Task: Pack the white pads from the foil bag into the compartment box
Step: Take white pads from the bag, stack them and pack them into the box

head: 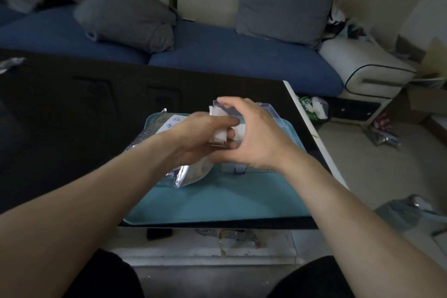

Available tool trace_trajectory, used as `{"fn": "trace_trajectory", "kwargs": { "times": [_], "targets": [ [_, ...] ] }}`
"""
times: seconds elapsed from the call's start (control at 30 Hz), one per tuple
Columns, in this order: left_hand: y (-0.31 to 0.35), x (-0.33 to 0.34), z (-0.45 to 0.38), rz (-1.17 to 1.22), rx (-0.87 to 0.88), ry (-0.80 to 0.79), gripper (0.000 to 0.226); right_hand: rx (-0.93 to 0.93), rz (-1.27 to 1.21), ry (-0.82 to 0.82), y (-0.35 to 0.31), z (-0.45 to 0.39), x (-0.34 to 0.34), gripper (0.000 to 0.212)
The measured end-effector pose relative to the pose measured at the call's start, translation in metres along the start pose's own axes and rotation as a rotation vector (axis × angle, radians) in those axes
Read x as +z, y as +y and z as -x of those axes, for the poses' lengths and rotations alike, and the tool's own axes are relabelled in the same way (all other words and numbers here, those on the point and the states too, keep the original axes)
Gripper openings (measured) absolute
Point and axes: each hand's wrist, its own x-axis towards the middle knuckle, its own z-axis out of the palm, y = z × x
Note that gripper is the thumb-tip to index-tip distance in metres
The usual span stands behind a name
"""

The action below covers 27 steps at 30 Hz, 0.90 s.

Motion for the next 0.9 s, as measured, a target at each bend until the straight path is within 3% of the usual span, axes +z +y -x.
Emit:
{"fn": "trace_trajectory", "kwargs": {
  "times": [0.03,0.1,0.17,0.3,0.37,0.47,0.5,0.57,0.63,0.73,0.9],
  "targets": [
    [0.001,-0.003,-0.001,-0.063,0.063,0.079,0.009,0.024,0.0,-0.035,0.0,0.001,-0.002,0.104],
    [0.005,-0.011,-0.003,-0.299,0.247,0.252,0.011,0.103,0.003,-0.057,0.001,0.002,-0.002,0.096],
    [0.012,-0.019,-0.004,-0.48,0.415,0.369,0.014,0.201,-0.025,-0.013,0.005,-0.001,0.0,0.071],
    [0.018,-0.029,-0.003,-0.697,0.506,0.443,0.015,0.366,-0.192,-0.032,0.011,-0.006,0.009,0.02],
    [0.017,-0.032,-0.003,-1.036,0.46,0.503,0.032,0.391,-0.266,-0.102,0.01,-0.006,0.018,0.017],
    [0.013,-0.04,-0.003,-1.364,0.168,0.454,0.066,0.418,-0.198,-0.199,0.009,-0.008,0.037,0.035],
    [0.01,-0.045,-0.006,-1.454,0.074,0.413,0.066,0.433,-0.176,-0.227,0.008,-0.009,0.043,0.047],
    [0.003,-0.054,-0.014,-1.589,-0.039,0.351,0.04,0.445,-0.169,-0.269,0.005,-0.011,0.053,0.068],
    [0.0,-0.061,-0.017,-1.579,-0.08,0.351,0.022,0.417,-0.116,-0.299,0.001,-0.012,0.06,0.082],
    [0.001,-0.069,-0.017,-1.403,-0.098,0.403,0.012,0.404,-0.032,-0.314,-0.003,-0.014,0.071,0.093],
    [0.0,-0.078,-0.013,-1.137,-0.104,0.443,0.015,0.407,0.001,-0.294,-0.007,-0.017,0.08,0.086]
  ]
}}
